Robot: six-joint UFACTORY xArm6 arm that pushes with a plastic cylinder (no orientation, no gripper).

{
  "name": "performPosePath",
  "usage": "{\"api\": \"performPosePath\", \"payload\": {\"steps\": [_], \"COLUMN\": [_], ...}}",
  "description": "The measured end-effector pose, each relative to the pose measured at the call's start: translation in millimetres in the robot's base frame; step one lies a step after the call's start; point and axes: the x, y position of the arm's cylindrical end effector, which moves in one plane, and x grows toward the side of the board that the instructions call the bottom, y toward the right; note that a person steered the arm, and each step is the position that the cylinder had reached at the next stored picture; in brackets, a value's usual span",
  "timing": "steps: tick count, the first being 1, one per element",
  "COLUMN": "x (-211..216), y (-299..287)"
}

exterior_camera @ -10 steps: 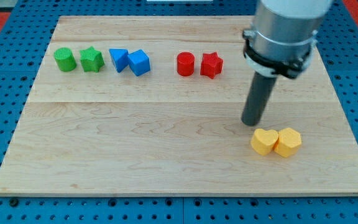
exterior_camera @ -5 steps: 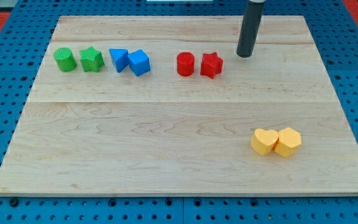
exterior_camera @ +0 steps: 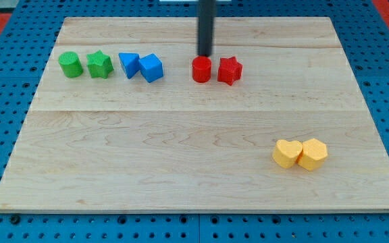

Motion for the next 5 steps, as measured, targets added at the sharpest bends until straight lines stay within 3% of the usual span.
{"api": "performPosePath", "payload": {"steps": [2, 5], "x": [6.8, 7.1], "y": [-134.1, -129.5]}}
